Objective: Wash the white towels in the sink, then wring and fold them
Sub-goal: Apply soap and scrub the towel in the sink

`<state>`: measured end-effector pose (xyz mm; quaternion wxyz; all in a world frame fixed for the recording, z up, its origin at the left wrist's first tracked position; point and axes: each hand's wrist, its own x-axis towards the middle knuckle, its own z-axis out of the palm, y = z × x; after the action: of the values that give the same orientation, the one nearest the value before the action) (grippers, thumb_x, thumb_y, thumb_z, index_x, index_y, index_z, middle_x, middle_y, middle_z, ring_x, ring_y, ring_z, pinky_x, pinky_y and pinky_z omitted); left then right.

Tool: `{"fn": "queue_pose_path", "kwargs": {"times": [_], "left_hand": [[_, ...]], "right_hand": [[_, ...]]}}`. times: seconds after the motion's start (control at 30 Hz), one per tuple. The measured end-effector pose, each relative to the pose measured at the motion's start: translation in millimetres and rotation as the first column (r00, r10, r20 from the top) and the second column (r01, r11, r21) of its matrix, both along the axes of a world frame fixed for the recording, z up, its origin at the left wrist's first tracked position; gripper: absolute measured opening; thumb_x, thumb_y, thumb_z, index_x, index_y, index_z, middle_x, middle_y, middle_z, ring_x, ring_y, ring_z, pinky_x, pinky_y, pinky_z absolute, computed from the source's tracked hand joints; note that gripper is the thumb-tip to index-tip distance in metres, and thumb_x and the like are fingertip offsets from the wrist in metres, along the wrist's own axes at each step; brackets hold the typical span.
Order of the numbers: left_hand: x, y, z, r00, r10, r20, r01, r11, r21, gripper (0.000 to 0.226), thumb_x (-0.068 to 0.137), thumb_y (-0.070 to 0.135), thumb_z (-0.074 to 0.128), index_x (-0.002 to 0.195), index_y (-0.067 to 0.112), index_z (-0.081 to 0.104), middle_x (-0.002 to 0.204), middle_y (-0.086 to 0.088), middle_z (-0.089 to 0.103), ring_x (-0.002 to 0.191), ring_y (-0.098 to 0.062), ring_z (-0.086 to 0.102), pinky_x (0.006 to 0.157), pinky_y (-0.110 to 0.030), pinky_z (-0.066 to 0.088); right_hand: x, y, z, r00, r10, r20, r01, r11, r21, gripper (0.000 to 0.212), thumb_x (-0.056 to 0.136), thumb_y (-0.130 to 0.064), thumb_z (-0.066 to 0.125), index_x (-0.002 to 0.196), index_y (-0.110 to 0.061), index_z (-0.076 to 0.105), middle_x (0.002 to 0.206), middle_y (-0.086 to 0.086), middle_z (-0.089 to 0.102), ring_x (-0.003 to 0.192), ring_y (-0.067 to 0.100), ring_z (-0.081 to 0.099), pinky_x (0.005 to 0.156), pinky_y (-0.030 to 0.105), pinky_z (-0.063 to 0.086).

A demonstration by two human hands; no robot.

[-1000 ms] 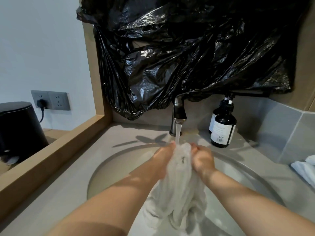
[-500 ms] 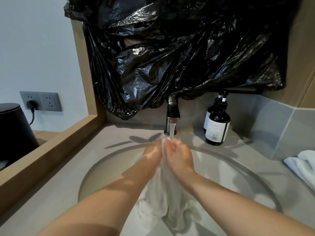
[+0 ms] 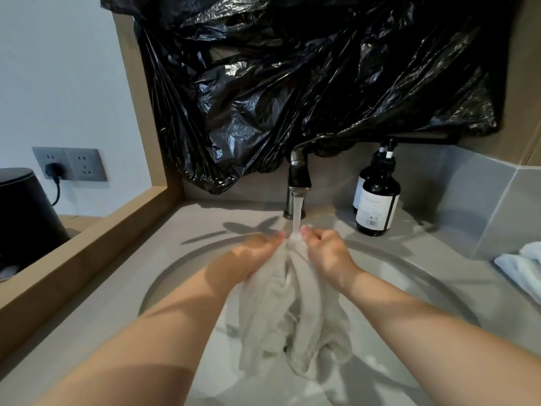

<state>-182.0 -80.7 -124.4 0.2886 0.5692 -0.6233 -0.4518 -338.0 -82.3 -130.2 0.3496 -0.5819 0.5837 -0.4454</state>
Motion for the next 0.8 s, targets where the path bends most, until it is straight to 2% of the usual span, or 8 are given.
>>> {"fn": "queue_pose_path", "kwargs": {"times": [0.07,0.2,0.33,0.47,0.53,0.6,0.7,0.8], "left_hand": [[6,4,-2,0.977,-0.107,0.184,0.127,0.987,-0.100,0.079,0.083,0.078,0.044,0.139,0.023,0.047,0.136,-0.004,0.054,0.127,-0.023,0.051,0.108,-0.037,0.038],[8,13,-2,0.935,-0.352,0.048,0.355,0.929,-0.106,0.047,0.086,0.044,0.069,0.128,0.025,0.056,0.121,0.007,0.066,0.110,-0.003,0.063,0.092,-0.020,0.050],[4,8,-4,0.987,-0.160,0.018,0.161,0.980,-0.113,0.049,0.078,0.054,0.071,0.109,0.017,0.071,0.105,-0.006,0.074,0.097,-0.024,0.070,0.094,-0.043,0.054],[9,4,-5,0.882,-0.017,-0.472,-0.011,0.998,-0.057,0.027,0.089,0.032,0.066,0.105,0.010,0.070,0.103,-0.015,0.073,0.095,-0.029,0.069,0.089,-0.040,0.057],[10,4,-2,0.787,-0.017,-0.617,0.028,1.000,0.008,0.034,0.092,0.027,0.061,0.115,0.002,0.064,0.106,-0.017,0.070,0.096,-0.029,0.068,0.086,-0.038,0.056],[8,9,3,0.693,0.066,-0.718,0.005,0.995,0.096,0.035,0.096,0.022,0.055,0.120,-0.004,0.059,0.108,-0.021,0.067,0.098,-0.031,0.066,0.090,-0.042,0.053],[5,17,14,0.601,0.224,-0.767,-0.103,0.974,0.204,0.024,0.098,0.018,0.052,0.102,-0.003,0.063,0.084,-0.017,0.073,0.081,-0.029,0.068,0.076,-0.041,0.053],[6,15,14,0.574,0.301,-0.762,-0.195,0.953,0.231,0.024,0.100,0.018,0.051,0.095,-0.002,0.063,0.072,-0.015,0.073,0.071,-0.027,0.069,0.069,-0.039,0.052]], "right_hand": [[0,-2,6,0.995,0.003,0.095,-0.003,1.000,0.004,0.031,0.099,-0.034,0.051,0.079,-0.012,0.061,0.069,0.003,0.061,0.061,0.012,0.055,0.056,0.013,0.044],[-5,2,8,0.968,0.107,0.225,-0.118,0.992,0.034,0.045,0.095,-0.041,0.056,0.093,0.002,0.068,0.083,0.019,0.069,0.072,0.025,0.063,0.066,0.027,0.048],[-10,-4,7,0.981,-0.144,0.128,0.142,0.990,0.022,0.044,0.092,-0.042,0.061,0.076,-0.001,0.061,0.068,0.008,0.055,0.066,0.021,0.051,0.059,0.023,0.038],[-25,-2,-4,0.936,0.093,0.339,-0.205,0.927,0.313,0.061,0.093,-0.061,0.041,0.106,-0.006,0.066,0.088,0.006,0.062,0.077,0.019,0.054,0.068,0.028,0.040],[-31,2,-16,0.948,0.255,0.190,-0.313,0.852,0.419,0.068,0.092,-0.067,0.028,0.113,-0.012,0.063,0.105,0.006,0.065,0.094,0.020,0.058,0.086,0.036,0.039],[-32,6,-25,0.928,0.351,0.124,-0.365,0.797,0.482,0.070,0.089,-0.070,0.023,0.122,-0.020,0.059,0.117,0.001,0.063,0.100,0.016,0.057,0.085,0.031,0.039],[-37,11,-25,0.824,0.435,0.363,-0.566,0.644,0.514,0.061,0.093,-0.067,0.026,0.131,-0.030,0.055,0.126,-0.003,0.064,0.114,0.017,0.060,0.086,0.030,0.049],[-35,5,-24,0.877,0.318,0.361,-0.474,0.699,0.536,0.061,0.095,-0.062,0.036,0.128,-0.015,0.058,0.129,0.012,0.062,0.120,0.029,0.058,0.100,0.043,0.048]]}}
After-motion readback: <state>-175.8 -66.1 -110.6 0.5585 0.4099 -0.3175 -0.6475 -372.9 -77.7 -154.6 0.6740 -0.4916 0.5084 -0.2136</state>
